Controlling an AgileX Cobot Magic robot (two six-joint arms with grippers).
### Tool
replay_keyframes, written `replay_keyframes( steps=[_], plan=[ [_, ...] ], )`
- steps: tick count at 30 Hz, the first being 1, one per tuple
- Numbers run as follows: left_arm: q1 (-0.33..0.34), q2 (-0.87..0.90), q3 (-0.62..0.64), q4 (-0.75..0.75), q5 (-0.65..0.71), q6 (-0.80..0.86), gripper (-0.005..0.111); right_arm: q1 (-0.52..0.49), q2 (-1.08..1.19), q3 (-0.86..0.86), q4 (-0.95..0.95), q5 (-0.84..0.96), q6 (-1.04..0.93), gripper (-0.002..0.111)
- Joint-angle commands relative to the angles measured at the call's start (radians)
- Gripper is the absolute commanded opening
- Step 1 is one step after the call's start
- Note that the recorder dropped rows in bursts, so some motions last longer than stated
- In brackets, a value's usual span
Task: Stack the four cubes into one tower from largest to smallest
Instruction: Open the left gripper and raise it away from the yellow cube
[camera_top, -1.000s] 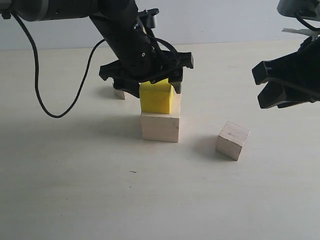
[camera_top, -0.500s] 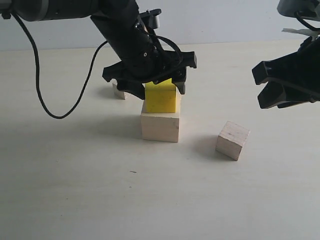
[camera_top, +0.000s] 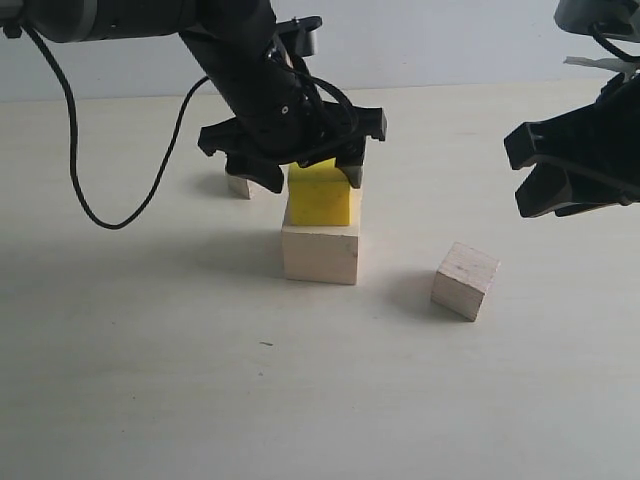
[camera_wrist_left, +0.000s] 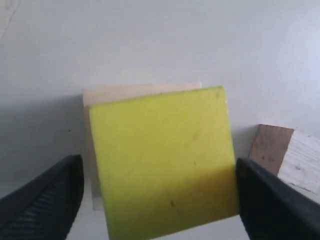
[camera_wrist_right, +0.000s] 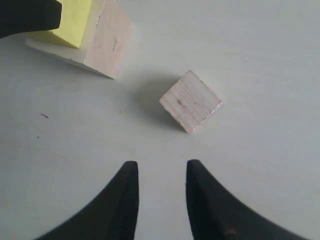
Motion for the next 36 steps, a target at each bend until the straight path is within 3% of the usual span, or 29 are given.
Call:
replay_keyframes(
  steps=[1, 23, 36],
  plan=[
    [0.000, -0.013, -0.008, 0.013, 0.004, 0.037, 0.078, 0.000, -0.007, 0.003, 0.000, -0.004, 0.000, 0.032],
    [0.000, -0.022, -0.008, 0.035, 0.020, 0.070, 0.078, 0.000, -0.007, 0.003, 0.000, -0.004, 0.000, 0.032],
    [0.000, -0.120, -0.008, 0.033, 0.018, 0.070, 0.078, 0.000, -0.007, 0.003, 0.000, -0.004, 0.000, 0.032]
  ],
)
